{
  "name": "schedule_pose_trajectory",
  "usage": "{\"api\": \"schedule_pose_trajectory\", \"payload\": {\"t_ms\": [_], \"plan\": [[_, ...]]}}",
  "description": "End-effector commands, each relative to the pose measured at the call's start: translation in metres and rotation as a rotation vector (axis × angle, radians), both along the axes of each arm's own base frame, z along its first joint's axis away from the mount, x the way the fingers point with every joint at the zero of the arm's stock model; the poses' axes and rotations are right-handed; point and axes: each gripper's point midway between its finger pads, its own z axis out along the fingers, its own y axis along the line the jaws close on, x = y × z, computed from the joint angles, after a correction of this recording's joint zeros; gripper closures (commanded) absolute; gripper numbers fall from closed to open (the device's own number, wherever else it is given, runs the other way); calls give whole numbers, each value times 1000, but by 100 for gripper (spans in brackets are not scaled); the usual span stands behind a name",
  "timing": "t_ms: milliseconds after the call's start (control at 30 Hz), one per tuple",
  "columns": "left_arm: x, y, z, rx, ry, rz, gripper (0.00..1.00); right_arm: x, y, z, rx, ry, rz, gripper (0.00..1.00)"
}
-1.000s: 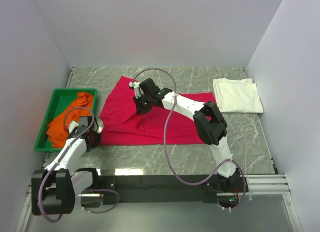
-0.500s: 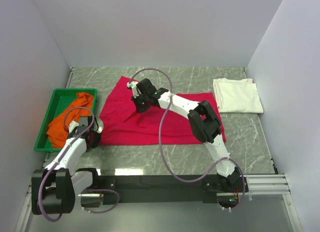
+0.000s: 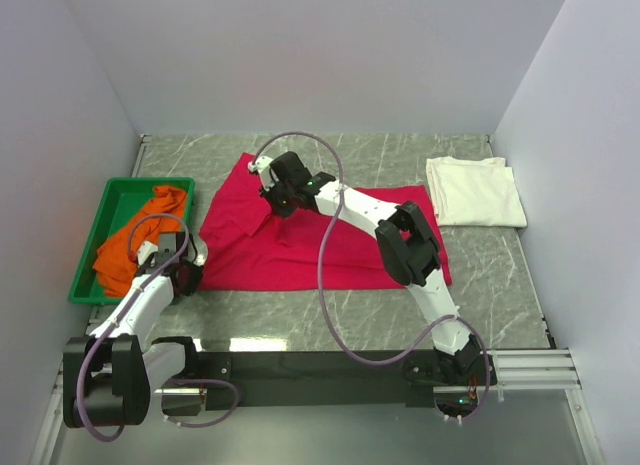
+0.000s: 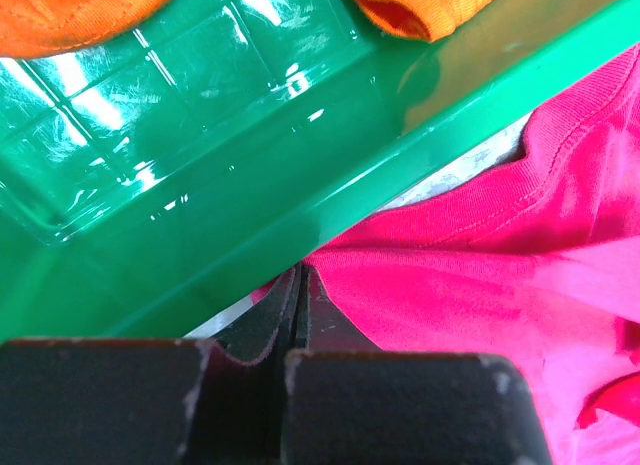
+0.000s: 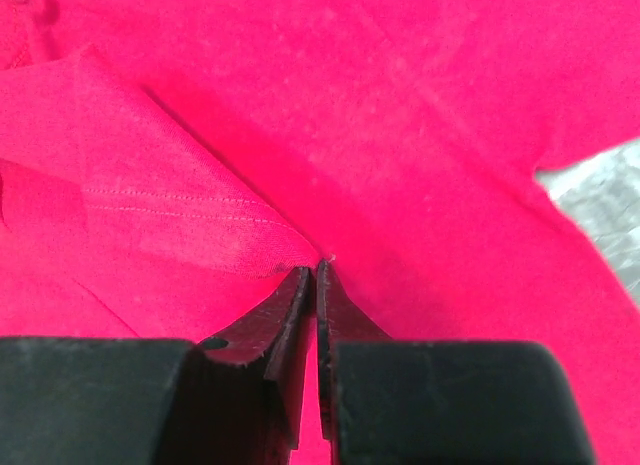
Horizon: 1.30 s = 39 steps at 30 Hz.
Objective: Fold and stack the t-shirts
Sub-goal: Fold the tshirt
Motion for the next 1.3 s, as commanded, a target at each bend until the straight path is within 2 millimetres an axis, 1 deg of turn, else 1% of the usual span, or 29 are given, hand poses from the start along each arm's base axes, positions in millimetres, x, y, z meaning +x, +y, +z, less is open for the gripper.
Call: {"api": "schedule_pose_trajectory", "payload": {"t_ms": [0,67,100,133,167,200,233,267,333,367,400,433,500,567,667,700,767,800,900,933,1000,1033,1067,1100,1133,1167,1200,1233,1267], "plan": [[-28,1,-20,10,126,3,99,19,10,16,12,-99,17,88],[-28,2,-20,12,126,5,99,21,11,18,15,-106,7,79],[-27,1,-20,12,125,2,99,25,10,20,12,-118,-13,78],[-28,2,-20,12,126,5,99,28,9,23,14,-127,-32,71],[-28,1,-20,10,126,3,99,31,9,26,23,-130,-55,66],[-28,1,-20,10,128,3,99,34,9,33,33,-142,-79,63],[-28,1,-19,12,125,2,99,42,2,37,24,-164,-130,57],[-28,1,-19,11,125,1,99,41,4,41,42,-159,-146,55],[-27,1,-19,11,121,3,99,41,-3,53,45,-167,-169,50],[-28,1,-19,11,124,3,99,37,-6,54,45,-152,-164,48],[-27,1,-19,11,123,5,99,30,-4,68,74,-148,-136,47],[-28,1,-19,11,121,3,99,22,-7,60,67,-123,-121,45],[-28,2,-19,12,121,7,99,5,-3,66,95,-88,-57,44],[-28,1,-18,11,116,6,99,-11,1,57,98,-45,11,44],[-27,1,-17,10,111,7,99,-17,8,51,115,-14,47,48],[-27,0,-16,5,110,8,99,-19,15,49,125,2,62,48],[-27,0,-13,7,106,7,99,-22,19,44,143,40,48,49],[-25,0,-9,8,99,3,98,-25,17,40,149,60,33,49],[-16,0,13,27,47,-25,91,-25,10,45,174,69,-28,49],[-6,0,32,34,-10,-35,84,-26,6,47,174,84,-65,49],[1,-4,49,32,-55,-77,73,-34,-3,56,182,95,-97,49],[10,-8,65,20,-110,-97,65,-35,-9,59,183,92,-119,49],[18,-18,74,-19,-154,-130,60,-36,-13,61,193,100,-146,49],[24,-22,81,-42,-185,-134,55,-41,-22,68,196,98,-172,49],[30,-27,86,-68,-213,-138,46,-43,-29,69,191,101,-198,49],[42,-45,96,-131,-276,-180,42,-39,-39,71,193,101,-252,48],[47,-53,98,-160,-297,-193,38,-47,-50,76,196,104,-274,48],[53,-58,95,-179,-297,-193,31,-48,-58,79,203,106,-297,46],[60,-67,97,-216,-315,-201,29,-49,-67,81,213,115,-334,45]]}}
